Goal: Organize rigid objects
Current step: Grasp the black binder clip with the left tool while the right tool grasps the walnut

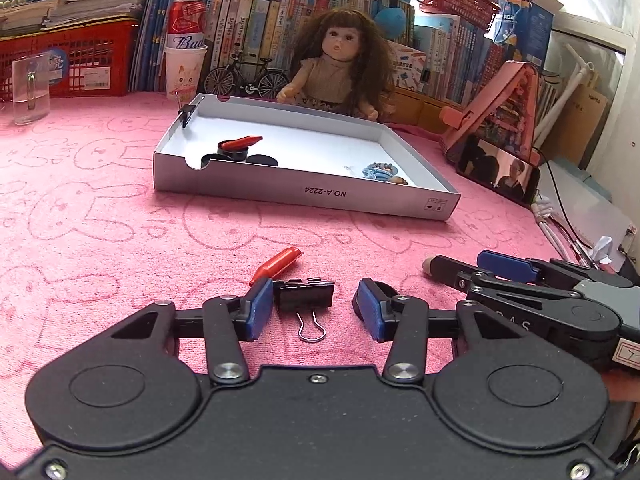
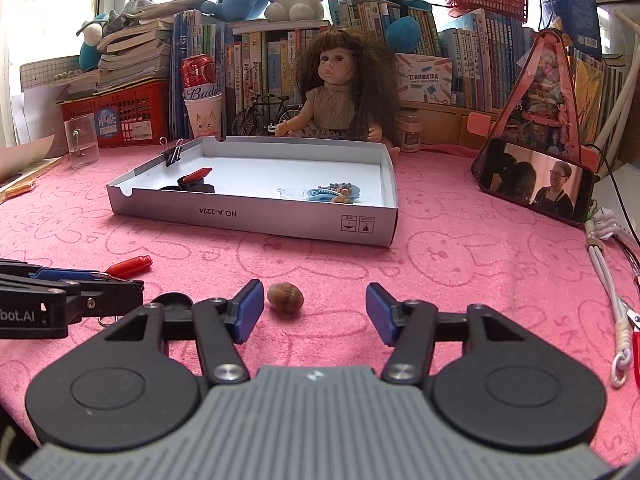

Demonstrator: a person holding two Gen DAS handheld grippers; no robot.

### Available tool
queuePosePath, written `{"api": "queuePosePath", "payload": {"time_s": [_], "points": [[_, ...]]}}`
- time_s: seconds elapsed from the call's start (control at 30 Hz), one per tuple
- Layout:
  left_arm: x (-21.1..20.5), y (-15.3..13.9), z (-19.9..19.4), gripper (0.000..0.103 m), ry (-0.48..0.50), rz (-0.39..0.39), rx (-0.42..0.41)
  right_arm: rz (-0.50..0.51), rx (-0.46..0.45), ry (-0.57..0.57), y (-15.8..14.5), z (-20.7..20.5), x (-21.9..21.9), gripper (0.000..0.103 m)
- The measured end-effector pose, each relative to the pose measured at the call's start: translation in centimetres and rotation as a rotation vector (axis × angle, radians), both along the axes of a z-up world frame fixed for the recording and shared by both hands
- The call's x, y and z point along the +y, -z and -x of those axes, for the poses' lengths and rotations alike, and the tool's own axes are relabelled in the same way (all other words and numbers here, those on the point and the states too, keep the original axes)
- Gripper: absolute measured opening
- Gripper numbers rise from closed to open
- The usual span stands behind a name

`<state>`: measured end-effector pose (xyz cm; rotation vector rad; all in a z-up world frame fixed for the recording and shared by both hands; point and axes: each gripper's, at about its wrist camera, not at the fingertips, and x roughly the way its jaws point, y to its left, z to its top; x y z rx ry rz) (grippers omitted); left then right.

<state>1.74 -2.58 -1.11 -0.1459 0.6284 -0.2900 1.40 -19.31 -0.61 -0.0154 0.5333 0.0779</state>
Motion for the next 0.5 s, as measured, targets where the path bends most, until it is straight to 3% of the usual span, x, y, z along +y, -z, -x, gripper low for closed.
{"api": "queuePosePath", "payload": {"time_s": [0.13, 0.3, 0.43, 0.5], "points": [[-0.41, 0.23, -0.06, 0.031, -0.020, -0.037, -0.021, -0.027, 0.011, 0.012, 0.27, -0.19, 0.13, 0.057], [-0.60, 0.31, 0.09, 0.031, -0.011, -0.056, -0.037, -0.029, 0.022, 0.021, 0.66, -0.54, 0.65, 0.050], [-0.54, 0.24, 0.07, 0.031, -0.014, -0.050, -0.033, -0.030, 0.021, 0.034, 0.49, -0.62, 0.82, 0.028], [-0.50, 0.21, 0.02, 0.030, -0.014, -0.050, -0.031, -0.025, 0.018, 0.034, 0.41, -0.60, 0.91, 0.026]]}}
